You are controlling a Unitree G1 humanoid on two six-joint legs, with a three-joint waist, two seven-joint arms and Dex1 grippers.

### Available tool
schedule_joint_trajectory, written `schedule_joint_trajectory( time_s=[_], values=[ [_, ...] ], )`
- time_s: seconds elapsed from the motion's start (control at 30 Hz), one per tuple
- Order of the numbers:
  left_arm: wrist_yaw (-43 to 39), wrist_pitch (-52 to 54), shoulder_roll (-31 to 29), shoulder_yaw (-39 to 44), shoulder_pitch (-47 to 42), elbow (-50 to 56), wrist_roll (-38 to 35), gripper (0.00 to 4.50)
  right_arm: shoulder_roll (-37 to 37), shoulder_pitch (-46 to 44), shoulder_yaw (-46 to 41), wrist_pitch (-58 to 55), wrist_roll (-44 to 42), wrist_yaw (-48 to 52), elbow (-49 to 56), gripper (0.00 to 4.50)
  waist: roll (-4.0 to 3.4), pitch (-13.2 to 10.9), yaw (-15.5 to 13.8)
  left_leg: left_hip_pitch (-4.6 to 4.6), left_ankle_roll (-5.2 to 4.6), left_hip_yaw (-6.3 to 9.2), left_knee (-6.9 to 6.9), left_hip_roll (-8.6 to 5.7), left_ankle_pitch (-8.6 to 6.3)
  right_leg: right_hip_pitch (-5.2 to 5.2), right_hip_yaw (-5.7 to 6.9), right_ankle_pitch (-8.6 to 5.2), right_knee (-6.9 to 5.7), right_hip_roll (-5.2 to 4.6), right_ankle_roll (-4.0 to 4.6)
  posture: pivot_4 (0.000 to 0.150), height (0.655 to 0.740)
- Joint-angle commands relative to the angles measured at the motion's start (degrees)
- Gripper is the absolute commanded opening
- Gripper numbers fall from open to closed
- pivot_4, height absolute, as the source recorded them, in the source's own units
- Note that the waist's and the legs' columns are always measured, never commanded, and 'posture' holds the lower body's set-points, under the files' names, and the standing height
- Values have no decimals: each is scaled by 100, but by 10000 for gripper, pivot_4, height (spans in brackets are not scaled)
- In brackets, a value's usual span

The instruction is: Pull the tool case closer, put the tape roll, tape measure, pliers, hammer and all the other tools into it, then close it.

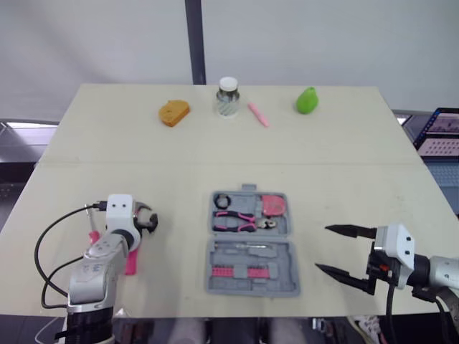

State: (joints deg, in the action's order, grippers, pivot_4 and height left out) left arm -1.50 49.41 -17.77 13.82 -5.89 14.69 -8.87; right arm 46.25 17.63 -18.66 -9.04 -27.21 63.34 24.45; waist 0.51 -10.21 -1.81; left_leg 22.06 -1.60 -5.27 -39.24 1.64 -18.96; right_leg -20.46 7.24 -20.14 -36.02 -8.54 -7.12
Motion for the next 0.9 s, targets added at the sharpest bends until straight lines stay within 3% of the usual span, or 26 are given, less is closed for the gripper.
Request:
schedule_joint_trajectory(
  time_s=[0.03,0.2,0.3,0.53,0.57,0.9],
  values=[
    [-45,-141,-52,-73,-1,-151,119,45000,62,24,-224,-34,-86,-66,174,44765,-1,0,-11,0,0,0,0,-1,0,0,0,0,0,0,0,1500,6950],
    [-104,-347,-59,-75,18,-249,133,45000,84,-51,-209,-55,-74,-90,134,44765,-2,3,-43,-2,0,-1,0,-1,1,0,-1,0,0,-1,0,1500,6950],
    [-117,-408,-49,-59,-2,-315,118,37157,78,-89,-196,-79,-59,-99,127,45000,-2,3,-65,-2,0,-1,0,-1,1,0,-1,0,1,-1,0,1500,6950],
    [-142,-494,-66,-56,10,-376,129,2036,66,-101,-180,-110,-40,-116,139,45000,-4,4,-64,-2,0,-2,0,1,1,-1,-1,0,0,2,0,1500,6950],
    [-143,-505,-71,-55,10,-387,133,359,64,-103,-177,-111,-39,-119,137,45000,-4,4,-67,-3,0,-2,0,1,1,-1,-1,0,0,1,0,1500,6950],
    [-235,-464,-259,-110,56,-234,153,359,40,-183,-102,-99,-4,-146,64,45000,-8,7,-48,-4,1,-2,0,1,1,-1,-1,0,0,2,0,1500,6950]
  ],
)
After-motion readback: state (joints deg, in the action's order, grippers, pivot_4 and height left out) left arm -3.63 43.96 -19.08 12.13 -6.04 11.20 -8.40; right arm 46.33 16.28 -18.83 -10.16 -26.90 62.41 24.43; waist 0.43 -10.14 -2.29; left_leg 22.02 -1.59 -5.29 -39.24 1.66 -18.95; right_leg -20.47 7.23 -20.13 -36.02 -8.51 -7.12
